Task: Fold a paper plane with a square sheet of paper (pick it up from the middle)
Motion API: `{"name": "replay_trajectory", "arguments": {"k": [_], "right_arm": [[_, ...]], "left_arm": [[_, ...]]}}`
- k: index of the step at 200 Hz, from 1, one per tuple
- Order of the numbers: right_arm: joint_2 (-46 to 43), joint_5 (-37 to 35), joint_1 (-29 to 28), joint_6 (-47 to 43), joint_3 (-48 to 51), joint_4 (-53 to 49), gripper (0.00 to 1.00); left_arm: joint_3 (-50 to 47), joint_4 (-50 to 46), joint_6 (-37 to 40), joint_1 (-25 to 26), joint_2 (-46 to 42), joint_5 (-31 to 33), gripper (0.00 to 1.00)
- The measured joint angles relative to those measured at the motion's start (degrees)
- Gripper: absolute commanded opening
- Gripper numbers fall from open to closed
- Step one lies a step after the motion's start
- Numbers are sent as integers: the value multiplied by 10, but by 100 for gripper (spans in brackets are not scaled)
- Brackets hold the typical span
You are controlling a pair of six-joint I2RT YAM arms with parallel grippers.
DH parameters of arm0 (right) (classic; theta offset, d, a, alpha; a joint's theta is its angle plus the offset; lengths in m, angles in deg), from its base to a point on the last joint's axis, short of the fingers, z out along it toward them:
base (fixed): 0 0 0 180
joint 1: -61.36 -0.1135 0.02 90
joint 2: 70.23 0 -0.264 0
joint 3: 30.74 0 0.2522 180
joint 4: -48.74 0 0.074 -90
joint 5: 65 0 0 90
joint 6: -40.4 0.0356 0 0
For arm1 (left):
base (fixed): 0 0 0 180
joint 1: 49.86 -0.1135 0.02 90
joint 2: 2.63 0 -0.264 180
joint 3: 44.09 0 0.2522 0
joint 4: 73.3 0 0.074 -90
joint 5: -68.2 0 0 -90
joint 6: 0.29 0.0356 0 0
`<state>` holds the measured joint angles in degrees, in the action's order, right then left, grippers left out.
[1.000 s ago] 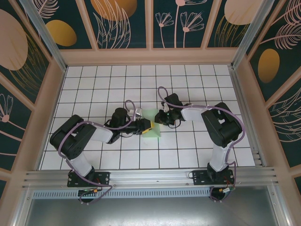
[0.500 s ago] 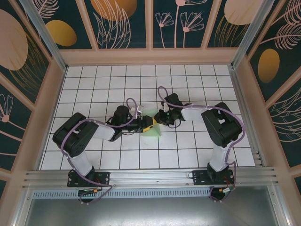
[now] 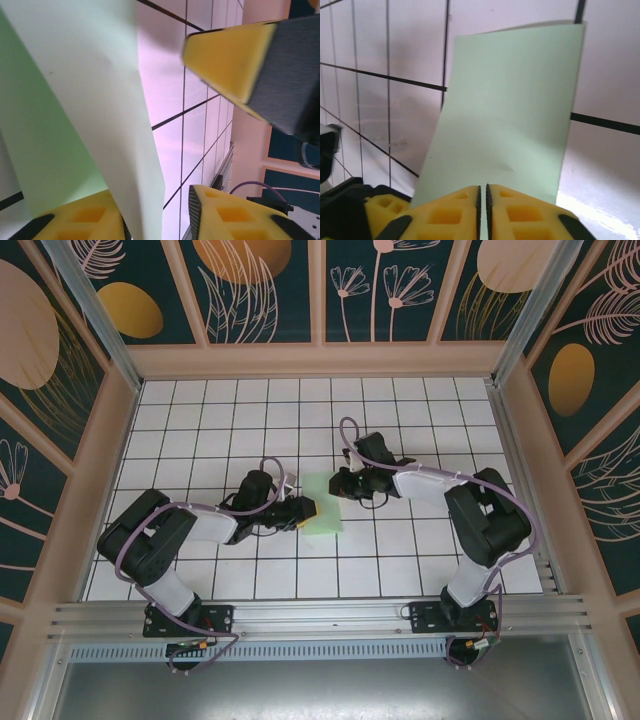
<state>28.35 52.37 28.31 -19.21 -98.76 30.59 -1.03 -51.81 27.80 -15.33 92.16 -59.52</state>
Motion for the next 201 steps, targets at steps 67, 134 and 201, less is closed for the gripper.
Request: {"name": "replay_trajectory", "arguments": {"k": [67, 134, 201], "right_arm": [[2, 35, -41, 2, 45, 4, 5], [48, 52, -49, 2, 44, 15, 5], [50, 53, -49, 2, 42, 15, 4]], "left_arm": [[0, -17, 2, 0, 13, 9, 30], [0, -20, 2, 0, 17, 9, 30], [-11, 48, -24, 0, 19, -22, 36]]}}
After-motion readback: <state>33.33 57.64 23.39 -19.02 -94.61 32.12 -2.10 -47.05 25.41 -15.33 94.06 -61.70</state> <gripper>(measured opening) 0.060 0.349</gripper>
